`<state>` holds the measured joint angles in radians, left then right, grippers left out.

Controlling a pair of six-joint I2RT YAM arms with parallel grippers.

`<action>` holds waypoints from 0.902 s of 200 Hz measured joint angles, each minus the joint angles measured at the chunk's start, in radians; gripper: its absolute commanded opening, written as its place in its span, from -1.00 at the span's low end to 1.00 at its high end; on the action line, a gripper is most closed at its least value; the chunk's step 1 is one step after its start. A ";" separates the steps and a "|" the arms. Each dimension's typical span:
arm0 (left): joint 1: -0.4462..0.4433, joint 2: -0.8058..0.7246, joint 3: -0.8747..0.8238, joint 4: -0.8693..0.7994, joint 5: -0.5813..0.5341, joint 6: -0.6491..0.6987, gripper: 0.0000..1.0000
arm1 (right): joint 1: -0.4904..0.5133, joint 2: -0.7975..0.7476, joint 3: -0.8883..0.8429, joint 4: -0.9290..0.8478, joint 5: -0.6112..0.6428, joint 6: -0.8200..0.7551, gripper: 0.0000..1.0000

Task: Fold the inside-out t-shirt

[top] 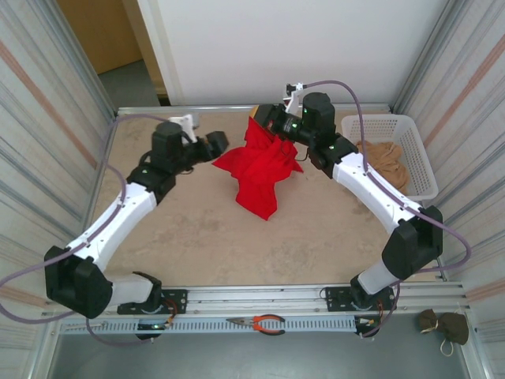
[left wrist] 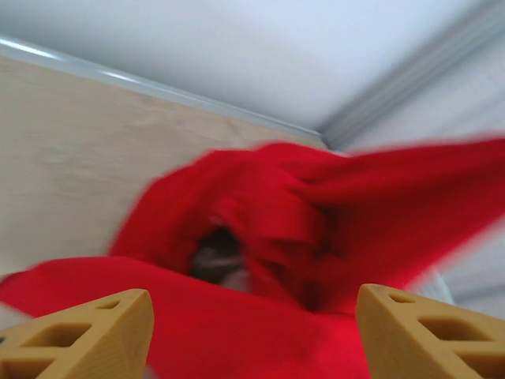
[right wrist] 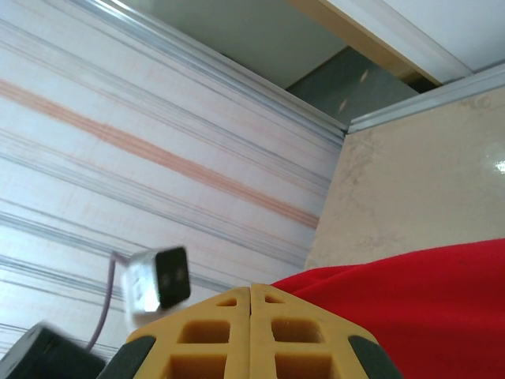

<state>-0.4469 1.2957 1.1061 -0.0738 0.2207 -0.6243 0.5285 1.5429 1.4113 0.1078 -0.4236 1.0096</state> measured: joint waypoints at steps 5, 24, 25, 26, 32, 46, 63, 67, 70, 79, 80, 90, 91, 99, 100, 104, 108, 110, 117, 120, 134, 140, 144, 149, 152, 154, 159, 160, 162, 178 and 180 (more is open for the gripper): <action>-0.031 0.017 0.010 0.006 -0.005 0.000 0.37 | 0.000 0.003 0.000 0.000 0.001 0.000 -1.00; -0.110 0.126 0.032 0.028 -0.034 0.000 0.31 | -0.001 0.011 0.000 -0.005 0.010 0.000 -1.00; -0.112 0.130 0.032 0.029 -0.035 -0.001 0.31 | -0.002 0.012 0.000 -0.005 0.011 0.000 -1.00; -0.117 0.139 0.031 0.030 -0.037 -0.001 0.31 | -0.002 0.012 0.000 -0.005 0.011 0.000 -1.00; -0.135 0.168 0.023 0.033 -0.048 -0.001 0.31 | -0.005 0.013 0.000 -0.005 0.013 0.000 -1.00; -0.182 0.218 -0.039 0.047 -0.082 -0.001 0.31 | -0.014 0.013 0.000 -0.005 0.020 0.000 -1.00; -0.236 0.217 -0.158 0.057 -0.118 -0.008 0.33 | -0.034 0.013 0.000 -0.005 0.026 0.000 -1.00; -0.246 0.213 -0.187 0.058 -0.124 -0.009 0.34 | -0.041 0.013 0.000 -0.005 0.026 0.000 -1.00; -0.254 0.210 -0.210 0.061 -0.128 -0.011 0.34 | -0.045 0.013 0.000 -0.005 0.026 0.000 -1.00; -0.274 0.196 -0.278 0.062 -0.140 -0.016 0.37 | -0.055 0.013 0.000 -0.004 0.026 0.002 -1.00; -0.276 0.193 -0.288 0.062 -0.142 -0.018 0.38 | -0.057 0.013 0.000 -0.004 0.026 0.002 -1.00; -0.279 0.178 -0.345 0.051 -0.158 -0.023 0.40 | -0.065 0.013 0.000 -0.004 0.026 0.003 -1.00; -0.279 0.177 -0.349 0.049 -0.160 -0.023 0.40 | -0.066 0.013 0.000 -0.004 0.026 0.003 -1.00; -0.272 0.161 -0.381 0.031 -0.175 -0.021 0.41 | -0.070 0.012 0.000 -0.004 0.026 0.003 -1.00; -0.272 0.159 -0.383 0.029 -0.176 -0.021 0.42 | -0.070 0.012 0.000 -0.004 0.026 0.003 -1.00; -0.266 0.151 -0.394 0.018 -0.183 -0.021 0.43 | -0.071 0.012 0.000 -0.004 0.025 0.003 -1.00; -0.261 0.141 -0.401 0.010 -0.189 -0.016 0.44 | -0.071 0.011 0.000 -0.003 0.026 0.003 -1.00; -0.258 0.136 -0.405 0.006 -0.191 -0.015 0.44 | -0.071 0.010 0.000 -0.003 0.026 0.003 -1.00; -0.247 0.113 -0.411 -0.009 -0.200 -0.006 0.45 | -0.071 0.006 -0.003 -0.001 0.025 0.003 -1.00; -0.244 0.101 -0.411 -0.013 -0.201 -0.001 0.46 | -0.071 0.003 -0.006 0.000 0.025 0.003 -1.00; -0.226 0.042 -0.409 -0.019 -0.212 0.019 0.51 | -0.071 -0.019 -0.034 0.010 0.023 0.003 -1.00; -0.221 0.015 -0.406 -0.020 -0.217 0.027 0.54 | -0.071 -0.030 -0.049 0.018 0.020 0.004 -1.00; -0.219 -0.002 -0.401 -0.020 -0.219 0.028 0.56 | -0.071 -0.037 -0.060 0.024 0.016 0.004 -1.00; -0.217 -0.023 -0.392 -0.021 -0.222 0.035 0.56 | -0.071 -0.046 -0.074 0.029 0.010 0.006 -1.00; -0.215 -0.032 -0.386 -0.021 -0.222 0.037 0.57 | -0.071 -0.050 -0.080 0.031 0.007 0.007 -1.00; -0.213 -0.039 -0.380 -0.021 -0.223 0.039 0.58 | -0.071 -0.053 -0.085 0.033 0.004 0.007 -1.00; -0.209 -0.051 -0.365 -0.019 -0.222 0.043 0.58 | -0.071 -0.058 -0.094 0.037 0.001 0.008 -1.00; -0.208 -0.052 -0.363 -0.019 -0.222 0.043 0.58 | -0.071 -0.059 -0.095 0.037 0.000 0.008 -1.00; -0.206 -0.056 -0.356 -0.019 -0.221 0.045 0.59 | -0.071 -0.060 -0.098 0.038 -0.002 0.009 -1.00; -0.172 -0.061 -0.298 -0.007 -0.211 0.046 0.58 | -0.071 -0.065 -0.119 0.047 -0.010 0.011 -1.00; -0.165 -0.057 -0.290 -0.004 -0.210 0.046 0.58 | -0.071 -0.066 -0.122 0.048 -0.012 0.011 -1.00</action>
<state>-0.6117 1.2388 0.8165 -0.0780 0.0105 -0.5785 0.4576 1.4765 1.2892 0.1555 -0.4358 1.0203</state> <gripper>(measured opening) 0.793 0.046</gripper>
